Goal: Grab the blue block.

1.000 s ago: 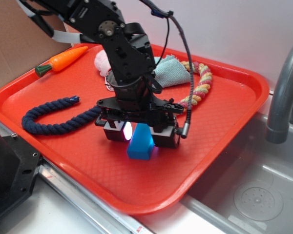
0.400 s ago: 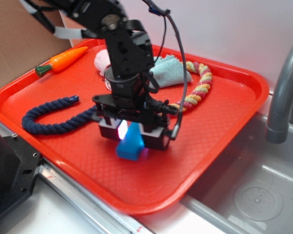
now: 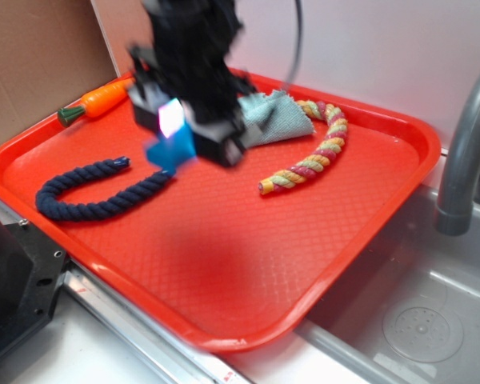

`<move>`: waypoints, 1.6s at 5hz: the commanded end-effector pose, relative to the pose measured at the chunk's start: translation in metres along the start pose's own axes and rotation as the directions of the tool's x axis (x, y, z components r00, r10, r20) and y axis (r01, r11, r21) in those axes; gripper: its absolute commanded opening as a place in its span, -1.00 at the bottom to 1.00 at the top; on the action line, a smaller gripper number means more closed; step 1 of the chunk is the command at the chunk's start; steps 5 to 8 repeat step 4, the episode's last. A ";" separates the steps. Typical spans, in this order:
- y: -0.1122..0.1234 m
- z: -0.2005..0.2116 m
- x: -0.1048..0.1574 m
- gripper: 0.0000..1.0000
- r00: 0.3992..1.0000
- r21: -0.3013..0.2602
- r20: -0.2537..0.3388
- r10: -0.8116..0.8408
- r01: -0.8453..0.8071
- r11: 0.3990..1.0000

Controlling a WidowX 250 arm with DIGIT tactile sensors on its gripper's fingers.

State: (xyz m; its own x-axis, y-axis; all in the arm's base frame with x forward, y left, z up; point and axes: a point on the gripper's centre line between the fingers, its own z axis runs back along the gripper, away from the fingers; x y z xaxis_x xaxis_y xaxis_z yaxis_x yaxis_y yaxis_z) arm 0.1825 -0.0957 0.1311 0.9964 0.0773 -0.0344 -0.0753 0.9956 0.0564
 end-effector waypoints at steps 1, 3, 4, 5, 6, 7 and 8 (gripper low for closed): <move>0.036 0.075 -0.016 -1.00 0.993 -0.092 0.101 -0.066 0.076 0.993; 0.038 0.070 -0.013 -1.00 0.998 -0.126 0.068 -0.014 0.022 0.992; 0.038 0.071 -0.008 -0.84 0.999 -0.088 0.036 0.018 -0.014 0.996; 0.038 0.071 -0.008 -0.84 0.999 -0.088 0.036 0.018 -0.014 0.996; 0.038 0.071 -0.008 -0.84 0.999 -0.088 0.036 0.018 -0.014 0.996; 0.038 0.071 -0.008 -0.84 0.999 -0.088 0.036 0.018 -0.014 0.996; 0.038 0.071 -0.008 -0.84 0.999 -0.088 0.036 0.018 -0.014 0.996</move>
